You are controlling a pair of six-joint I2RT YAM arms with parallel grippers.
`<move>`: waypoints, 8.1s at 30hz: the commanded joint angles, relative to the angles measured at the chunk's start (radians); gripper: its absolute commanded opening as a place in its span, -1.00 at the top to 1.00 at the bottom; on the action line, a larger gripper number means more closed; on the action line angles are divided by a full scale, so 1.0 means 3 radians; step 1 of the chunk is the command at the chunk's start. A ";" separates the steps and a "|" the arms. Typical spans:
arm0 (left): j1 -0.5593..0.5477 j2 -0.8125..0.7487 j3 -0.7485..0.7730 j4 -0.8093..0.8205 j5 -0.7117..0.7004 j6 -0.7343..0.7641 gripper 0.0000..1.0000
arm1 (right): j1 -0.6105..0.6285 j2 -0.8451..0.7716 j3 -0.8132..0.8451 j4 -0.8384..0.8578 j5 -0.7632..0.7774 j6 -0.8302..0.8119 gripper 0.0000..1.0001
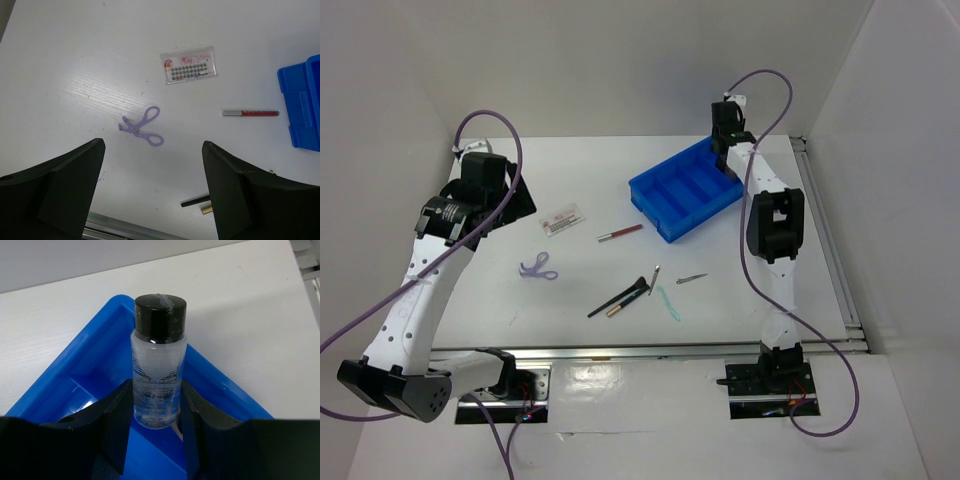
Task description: Organize the makeup
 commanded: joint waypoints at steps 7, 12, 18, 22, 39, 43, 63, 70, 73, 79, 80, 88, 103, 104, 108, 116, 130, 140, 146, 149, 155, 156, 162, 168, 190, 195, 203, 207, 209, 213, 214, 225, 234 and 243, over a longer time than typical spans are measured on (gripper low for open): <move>0.0017 -0.0008 0.0037 0.0085 0.0009 -0.0036 -0.85 | -0.0013 0.0308 0.0422 0.0042 -0.0181 -0.0033 0.37; 0.0017 -0.0008 0.0037 0.0085 -0.0022 -0.0036 -0.85 | -0.0013 0.0308 0.0382 0.0012 -0.0181 -0.0033 -0.03; 0.0017 -0.0008 0.0037 0.0085 0.0014 -0.0036 -0.85 | 0.0018 0.0125 0.0269 0.0012 -0.0145 -0.0002 -0.53; 0.0017 -0.0039 0.0007 0.0085 0.0014 -0.0036 -0.85 | 0.0048 0.0048 0.0269 0.0012 -0.0145 -0.0002 -0.48; 0.0017 -0.0161 -0.0085 0.0085 0.0106 -0.0005 -0.85 | 0.0446 -0.0693 0.0283 -0.0360 -0.0191 0.0110 0.09; 0.0017 -0.0268 -0.0167 0.0085 0.0106 -0.0005 -0.85 | 0.0820 -0.0948 0.0056 -0.0724 -0.0273 0.0274 0.07; 0.0017 -0.0780 -0.0540 0.0223 0.0310 0.0128 -0.85 | 0.2124 -0.1431 -0.1766 -0.0490 -0.0791 0.2625 -0.57; 0.0017 -0.0708 -0.0407 0.0151 0.0310 0.0256 -0.88 | 0.2160 -0.0715 -0.1112 -0.0832 -0.0575 0.2902 -0.57; 0.0017 -0.0785 -0.0438 0.0187 0.0351 0.0256 -0.88 | 0.2160 -0.0490 -0.0923 -0.0832 -0.0575 0.2902 -0.57; 0.0017 -0.0785 -0.0499 0.0187 0.0382 0.0292 -0.88 | 0.2099 -0.0091 -0.0458 -0.1087 -0.0483 0.2841 -0.57; 0.0017 -0.0785 -0.0499 0.0187 0.0382 0.0292 -0.88 | 0.2099 -0.0060 -0.0427 -0.1088 -0.0483 0.2841 -0.57; 0.0017 -0.0719 -0.0530 0.0218 0.0412 0.0358 -0.90 | 0.2068 0.0231 -0.0141 -0.1348 -0.0309 0.2810 -0.57; 0.0017 -0.0688 -0.0561 0.0254 0.0413 0.0425 -0.90 | 0.2165 0.0487 0.0059 -0.1594 0.0034 0.2667 -0.01; 0.0017 -0.0688 -0.0561 0.0254 0.0413 0.0425 -0.90 | 0.2195 0.0487 0.0059 -0.1594 0.0034 0.2637 0.07; 0.0017 -0.0688 -0.0530 0.0254 0.0413 0.0425 -0.90 | 0.2298 0.0487 0.0059 -0.1558 0.0070 0.2606 0.24; 0.0017 -0.0652 -0.0428 0.0254 0.0310 0.0491 -0.90 | 0.2472 0.0360 -0.0037 -0.1431 0.0136 0.2437 0.57; 0.0017 -0.0652 -0.0361 0.0157 0.0163 0.0491 -0.90 | 0.2467 -0.0954 -0.1050 0.0062 0.0208 0.0464 0.73; 0.0017 -0.0683 -0.0361 0.0126 0.0132 0.0379 -0.90 | 0.1838 -0.1502 -0.1613 0.0533 0.0008 -0.0467 0.73; 0.0017 -0.0683 -0.0300 0.0095 0.0111 0.0348 -0.90 | 0.1638 -0.1502 -0.1766 0.0594 -0.0170 -0.0702 0.73; 0.0017 -0.0683 -0.0331 0.0141 0.0366 0.0430 -0.90 | 0.1516 -0.1410 -0.1797 0.0529 -0.0283 -0.0703 0.75; 0.0017 -0.0683 -0.0402 0.0213 0.0413 0.0430 -0.90 | 0.1373 -0.1369 -0.1960 0.0528 -0.0395 -0.0703 0.78; 0.0017 -0.0683 -0.0402 0.0213 0.0413 0.0430 -0.90 | 0.1373 -0.1338 -0.1961 0.0528 -0.0431 -0.0703 0.78; 0.0017 -0.0622 -0.0372 0.0274 0.0510 0.0430 -0.90 | 0.1337 -0.1302 -0.2088 0.0492 -0.0431 -0.0672 0.75; 0.0017 -0.0622 -0.0372 0.0274 0.0510 0.0430 -0.90 | 0.1306 -0.1338 -0.2165 0.0462 -0.0396 -0.0611 0.47; 0.0017 -0.0622 -0.0412 0.0274 0.0541 0.0338 -0.93 | 0.0969 -0.2565 -0.2578 -0.0979 -0.0374 0.1672 -0.16; 0.0017 -0.0591 -0.0448 0.0336 0.0612 0.0338 -0.93 | 0.0739 -0.3172 -0.3817 -0.0670 -0.1359 0.2349 -0.19; 0.0017 -0.0560 -0.0448 0.0335 0.0612 0.0368 -0.93 | 0.0708 -0.3154 -0.4251 -0.0521 -0.1740 0.2866 -0.21; 0.0017 -0.0560 -0.0448 0.0366 0.0643 0.0368 -0.93 | 0.0708 -0.2924 -0.4251 -0.0490 -0.1710 0.2953 -0.24; 0.0017 -0.0529 -0.0448 0.0366 0.0643 0.0368 -0.93 | 0.0708 -0.2821 -0.4251 -0.0490 -0.1679 0.3030 -0.24; 0.0017 -0.0529 -0.0448 0.0366 0.0607 0.0404 -0.93 | 0.0708 -0.2627 -0.4144 -0.0586 -0.1638 0.3106 -0.24; 0.0017 -0.0529 -0.0448 0.0366 0.0607 0.0404 -0.93 | 0.0708 -0.2596 -0.4144 -0.0587 -0.1608 0.3107 -0.24; 0.0017 -0.0560 -0.0489 0.0356 0.0556 0.0404 -0.93 | 0.0861 -0.2120 -0.3679 -0.0975 -0.0800 0.3076 -0.02; 0.0017 -0.0591 -0.0489 0.0325 0.0525 0.0338 -0.93 | 0.0861 -0.1967 -0.3643 -0.0975 -0.0754 0.2994 0.54; 0.0017 -0.0494 -0.0520 0.0325 0.0561 0.0205 -0.93 | 0.0861 -0.2115 -0.3612 -0.1077 -0.0601 0.2861 0.64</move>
